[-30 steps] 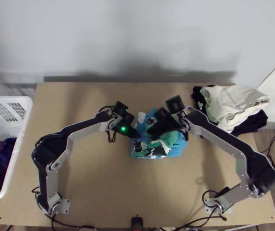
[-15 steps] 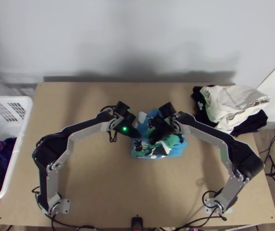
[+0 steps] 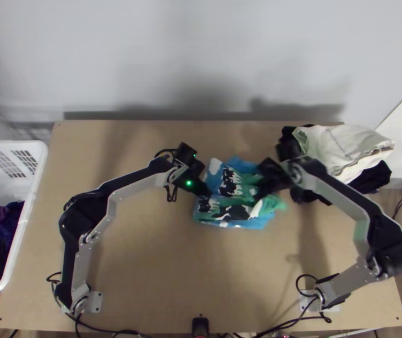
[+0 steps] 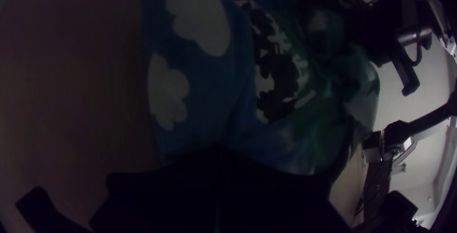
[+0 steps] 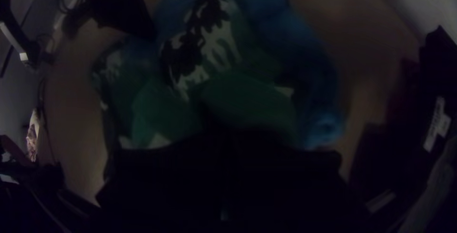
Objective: Fold the t-shirt
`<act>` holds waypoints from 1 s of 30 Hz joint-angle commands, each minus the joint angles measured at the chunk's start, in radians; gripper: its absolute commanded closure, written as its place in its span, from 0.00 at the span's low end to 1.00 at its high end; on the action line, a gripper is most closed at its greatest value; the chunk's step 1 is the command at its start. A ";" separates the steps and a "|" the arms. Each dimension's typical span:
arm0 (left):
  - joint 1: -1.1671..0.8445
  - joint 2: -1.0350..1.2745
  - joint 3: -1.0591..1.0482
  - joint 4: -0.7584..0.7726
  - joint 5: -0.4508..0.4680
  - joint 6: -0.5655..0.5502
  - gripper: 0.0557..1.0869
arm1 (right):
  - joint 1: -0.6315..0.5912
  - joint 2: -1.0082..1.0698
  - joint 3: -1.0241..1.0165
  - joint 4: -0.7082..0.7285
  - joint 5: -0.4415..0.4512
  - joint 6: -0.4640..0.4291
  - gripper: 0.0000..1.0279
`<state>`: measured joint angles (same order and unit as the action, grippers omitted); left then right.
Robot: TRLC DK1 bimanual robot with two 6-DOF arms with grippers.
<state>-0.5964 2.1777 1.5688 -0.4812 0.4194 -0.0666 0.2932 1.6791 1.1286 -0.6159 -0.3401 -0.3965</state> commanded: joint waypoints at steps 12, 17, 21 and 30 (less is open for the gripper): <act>-0.022 0.022 0.053 -0.074 -0.016 0.030 0.96 | -0.344 -0.325 -0.067 -0.254 0.001 -0.174 0.97; -0.020 -0.007 0.050 -0.079 -0.011 0.039 0.96 | -0.243 -0.364 0.017 -0.286 -0.030 -0.058 0.97; -0.017 0.008 0.043 -0.079 -0.011 0.045 0.96 | -0.078 -0.338 0.099 -0.281 -0.046 0.062 0.97; -0.019 0.013 0.043 -0.076 -0.013 0.042 0.96 | 0.141 -0.182 0.169 -0.165 -0.057 0.193 0.97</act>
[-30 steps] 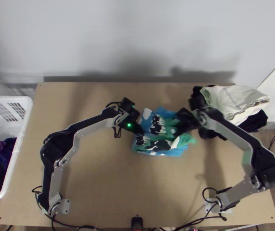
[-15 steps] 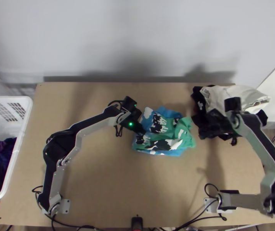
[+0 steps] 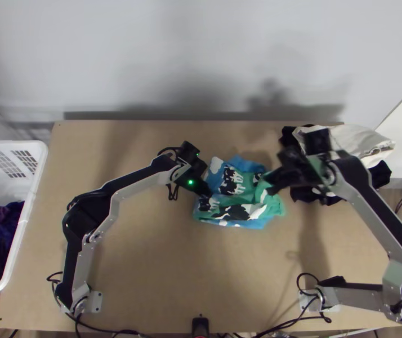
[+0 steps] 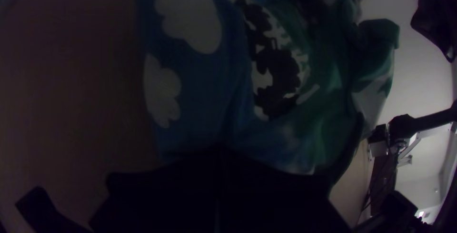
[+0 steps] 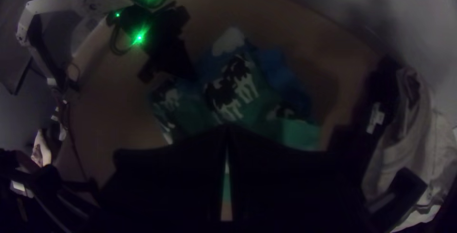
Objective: Fold the t-shirt
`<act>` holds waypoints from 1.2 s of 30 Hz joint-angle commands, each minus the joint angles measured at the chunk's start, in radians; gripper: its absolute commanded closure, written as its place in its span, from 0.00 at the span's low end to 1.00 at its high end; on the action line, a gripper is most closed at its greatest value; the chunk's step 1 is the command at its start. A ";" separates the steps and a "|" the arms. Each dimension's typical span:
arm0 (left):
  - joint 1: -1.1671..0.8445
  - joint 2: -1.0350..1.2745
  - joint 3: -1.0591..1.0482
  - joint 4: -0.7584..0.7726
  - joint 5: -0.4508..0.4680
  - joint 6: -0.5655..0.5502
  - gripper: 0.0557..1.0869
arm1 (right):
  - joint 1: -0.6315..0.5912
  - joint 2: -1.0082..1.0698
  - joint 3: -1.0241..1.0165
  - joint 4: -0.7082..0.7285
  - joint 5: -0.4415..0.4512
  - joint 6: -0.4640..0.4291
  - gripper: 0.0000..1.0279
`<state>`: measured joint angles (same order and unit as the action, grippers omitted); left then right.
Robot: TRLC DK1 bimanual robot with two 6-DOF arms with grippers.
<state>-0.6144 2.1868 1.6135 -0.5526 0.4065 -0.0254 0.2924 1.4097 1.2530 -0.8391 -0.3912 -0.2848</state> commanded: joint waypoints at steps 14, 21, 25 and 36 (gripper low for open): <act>-0.021 0.024 0.003 -0.004 -0.021 0.001 0.96 | 0.086 0.265 -0.233 0.221 -0.026 0.053 0.97; -0.028 0.031 0.013 -0.007 -0.032 0.002 0.96 | -0.065 0.229 -0.317 0.216 -0.025 -0.016 0.97; -0.028 0.041 0.025 -0.018 -0.040 0.002 0.96 | -0.145 0.172 -0.356 0.184 -0.026 -0.053 0.97; -0.036 0.067 0.066 -0.041 -0.046 0.005 0.96 | -0.217 -0.126 -0.481 0.012 -0.025 -0.100 0.97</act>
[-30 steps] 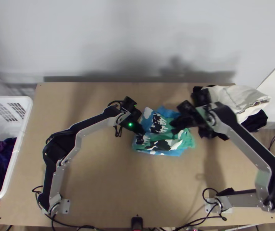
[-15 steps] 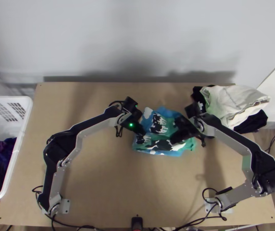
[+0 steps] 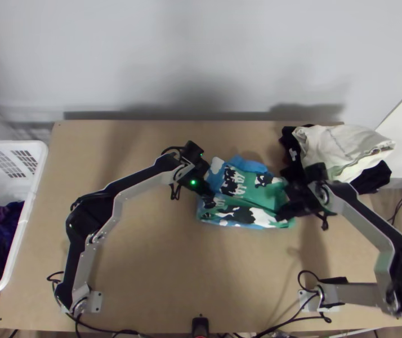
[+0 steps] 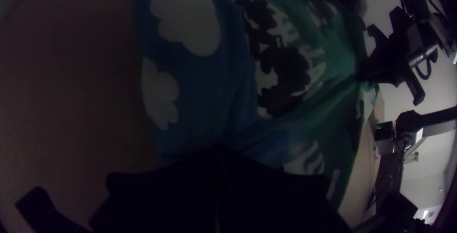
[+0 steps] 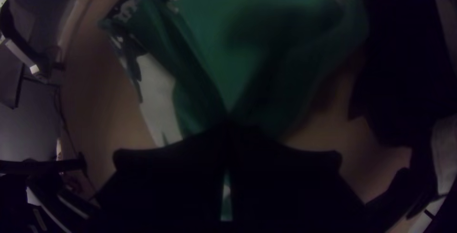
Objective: Fold the t-shirt
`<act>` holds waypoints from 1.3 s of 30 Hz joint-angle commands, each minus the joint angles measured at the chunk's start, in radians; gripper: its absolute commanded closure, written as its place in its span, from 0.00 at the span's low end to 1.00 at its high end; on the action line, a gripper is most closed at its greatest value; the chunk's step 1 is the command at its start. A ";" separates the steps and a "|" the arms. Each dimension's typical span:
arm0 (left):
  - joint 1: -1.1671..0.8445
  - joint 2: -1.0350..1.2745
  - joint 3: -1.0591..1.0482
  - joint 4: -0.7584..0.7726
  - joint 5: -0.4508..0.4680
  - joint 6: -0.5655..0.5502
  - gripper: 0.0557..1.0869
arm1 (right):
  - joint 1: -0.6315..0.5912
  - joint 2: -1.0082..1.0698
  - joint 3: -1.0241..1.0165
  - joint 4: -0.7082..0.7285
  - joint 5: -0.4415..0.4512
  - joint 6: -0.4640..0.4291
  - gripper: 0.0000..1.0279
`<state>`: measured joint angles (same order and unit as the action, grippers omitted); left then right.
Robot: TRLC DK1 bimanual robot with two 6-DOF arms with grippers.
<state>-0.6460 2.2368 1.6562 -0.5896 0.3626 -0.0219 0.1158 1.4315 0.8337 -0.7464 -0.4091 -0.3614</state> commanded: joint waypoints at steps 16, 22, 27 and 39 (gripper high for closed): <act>0.014 -0.126 0.024 -0.087 0.047 0.008 0.96 | -0.238 -0.276 0.117 -0.281 -0.008 -0.129 0.97; 0.039 -0.224 0.022 -0.147 0.118 0.004 0.95 | -0.117 -0.345 0.165 -0.330 -0.007 -0.077 0.89; 0.065 -0.284 0.019 -0.184 0.243 0.002 0.49 | 0.061 -0.370 0.162 -0.338 0.089 -0.097 0.45; 0.160 -0.494 -0.027 -0.187 0.328 0.004 0.05 | 0.581 -0.287 0.096 -0.153 0.412 -0.004 0.04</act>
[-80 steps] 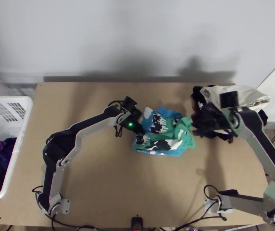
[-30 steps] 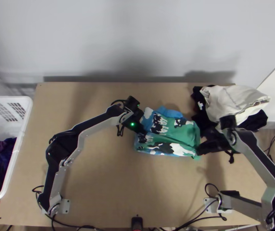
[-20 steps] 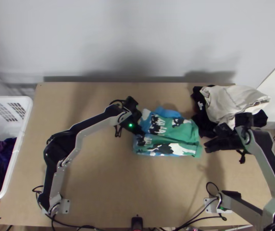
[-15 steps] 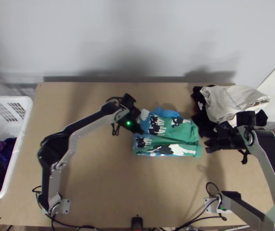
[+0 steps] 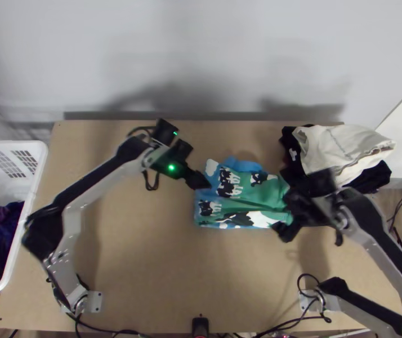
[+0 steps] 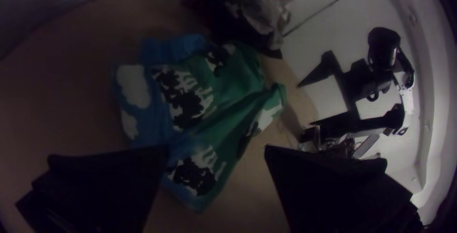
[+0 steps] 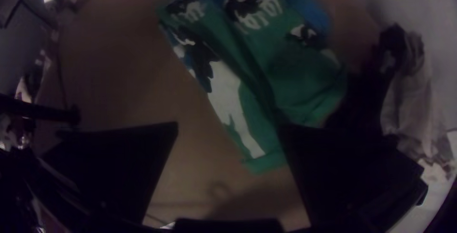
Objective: Fold the t-shirt
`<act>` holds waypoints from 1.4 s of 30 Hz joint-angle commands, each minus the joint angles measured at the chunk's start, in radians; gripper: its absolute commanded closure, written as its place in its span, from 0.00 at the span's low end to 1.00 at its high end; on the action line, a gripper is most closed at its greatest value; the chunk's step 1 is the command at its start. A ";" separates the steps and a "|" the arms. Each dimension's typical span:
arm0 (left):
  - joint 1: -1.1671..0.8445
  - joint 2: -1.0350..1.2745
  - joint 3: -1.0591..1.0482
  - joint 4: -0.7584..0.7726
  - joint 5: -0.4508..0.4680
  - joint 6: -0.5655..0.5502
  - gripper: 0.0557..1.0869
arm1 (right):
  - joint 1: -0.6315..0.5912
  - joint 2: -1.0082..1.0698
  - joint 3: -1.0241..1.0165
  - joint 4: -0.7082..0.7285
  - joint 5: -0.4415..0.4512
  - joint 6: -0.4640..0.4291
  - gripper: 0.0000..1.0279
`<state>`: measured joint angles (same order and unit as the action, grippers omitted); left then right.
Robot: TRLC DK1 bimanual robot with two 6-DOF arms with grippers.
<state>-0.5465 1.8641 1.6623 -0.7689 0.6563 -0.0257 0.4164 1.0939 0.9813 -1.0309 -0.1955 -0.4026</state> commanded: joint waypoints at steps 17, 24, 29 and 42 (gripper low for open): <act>0.168 -0.356 -0.239 0.003 0.045 0.107 0.05 | 0.699 0.406 -0.115 0.542 0.607 -0.008 0.04; 0.215 -0.381 -0.280 0.003 0.043 0.142 0.05 | 0.714 0.471 -0.127 0.629 0.665 -0.062 0.04; 0.230 -0.393 -0.303 0.005 0.043 0.167 0.05 | 0.711 0.509 -0.150 0.687 0.685 -0.107 0.04; 0.280 -0.413 -0.322 0.002 0.043 0.194 0.05 | 0.671 0.574 -0.179 0.865 0.808 -0.246 0.04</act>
<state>-0.2935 1.4628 1.3510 -0.7647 0.6991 0.1555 1.1038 1.6398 0.8074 -0.2134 0.5686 -0.5949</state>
